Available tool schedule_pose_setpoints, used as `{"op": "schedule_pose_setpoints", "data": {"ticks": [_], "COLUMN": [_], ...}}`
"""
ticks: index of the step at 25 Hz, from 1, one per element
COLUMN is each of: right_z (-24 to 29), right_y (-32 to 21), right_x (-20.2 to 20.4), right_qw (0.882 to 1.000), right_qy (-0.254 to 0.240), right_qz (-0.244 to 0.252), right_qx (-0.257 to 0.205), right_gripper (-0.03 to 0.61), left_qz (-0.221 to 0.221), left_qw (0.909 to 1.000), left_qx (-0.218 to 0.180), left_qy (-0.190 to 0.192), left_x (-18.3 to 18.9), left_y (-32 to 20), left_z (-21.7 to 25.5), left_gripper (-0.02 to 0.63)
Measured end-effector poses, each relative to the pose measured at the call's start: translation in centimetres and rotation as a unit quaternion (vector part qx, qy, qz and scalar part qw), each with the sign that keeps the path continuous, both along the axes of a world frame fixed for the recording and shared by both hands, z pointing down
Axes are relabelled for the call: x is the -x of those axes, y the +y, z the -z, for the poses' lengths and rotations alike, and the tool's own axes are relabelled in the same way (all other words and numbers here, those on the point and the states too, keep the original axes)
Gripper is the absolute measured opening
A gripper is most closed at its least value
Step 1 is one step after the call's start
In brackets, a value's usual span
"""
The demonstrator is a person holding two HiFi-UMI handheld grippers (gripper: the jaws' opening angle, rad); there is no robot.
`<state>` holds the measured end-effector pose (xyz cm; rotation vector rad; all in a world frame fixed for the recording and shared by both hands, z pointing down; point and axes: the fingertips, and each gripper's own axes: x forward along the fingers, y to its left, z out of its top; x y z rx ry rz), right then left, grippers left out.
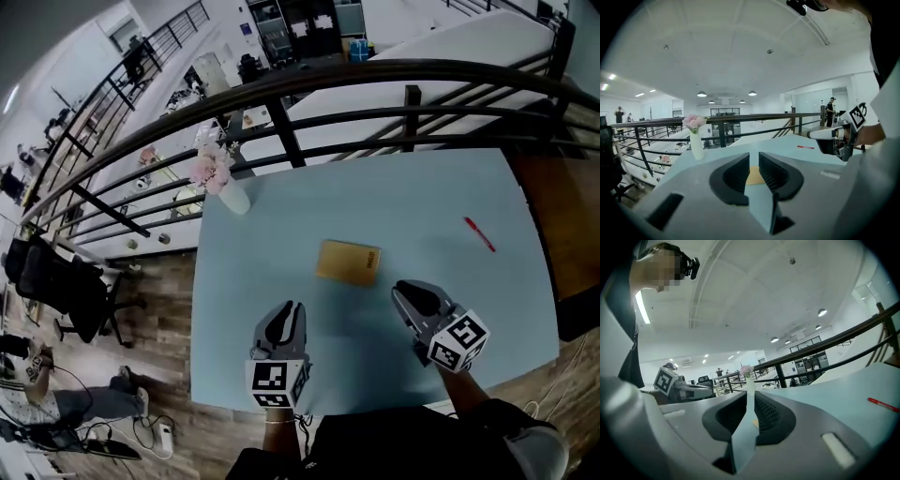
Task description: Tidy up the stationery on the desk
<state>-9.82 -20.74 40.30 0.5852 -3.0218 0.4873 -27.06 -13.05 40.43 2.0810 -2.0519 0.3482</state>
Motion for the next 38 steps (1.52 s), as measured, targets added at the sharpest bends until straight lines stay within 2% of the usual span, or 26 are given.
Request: {"op": "schedule_pose_setpoints", "data": {"ticks": [8,19,27,38], "right_z": [-2.5,-6.5,-9.2,-14.3], "right_y": [-1.0,-1.8,-3.0,-5.2], "right_x": [2.6,6.0,7.5,7.9], "right_qw": [0.999,0.995,0.991,0.977], "right_qy": [0.032,0.065,0.094,0.168], "right_qz": [-0.021,-0.040,-0.061,-0.081], "right_qx": [0.012,0.057,0.072,0.099], "right_gripper": [0.055,0.094,0.113,0.182], "left_qz": [-0.032,-0.056,-0.078,-0.100], "left_qw": [0.9986,0.9922,0.9862,0.9732], "left_qx": [0.038,0.098,0.129,0.182], "left_qy": [0.020,0.053,0.070,0.099], "left_x": [2.5,5.4,5.7,4.3], "left_y": [-2.9,-5.8,-8.3,-12.1], "left_z": [-4.2,-10.2,-14.0,-18.8], "left_gripper": [0.105,0.177,0.218,0.269]}}
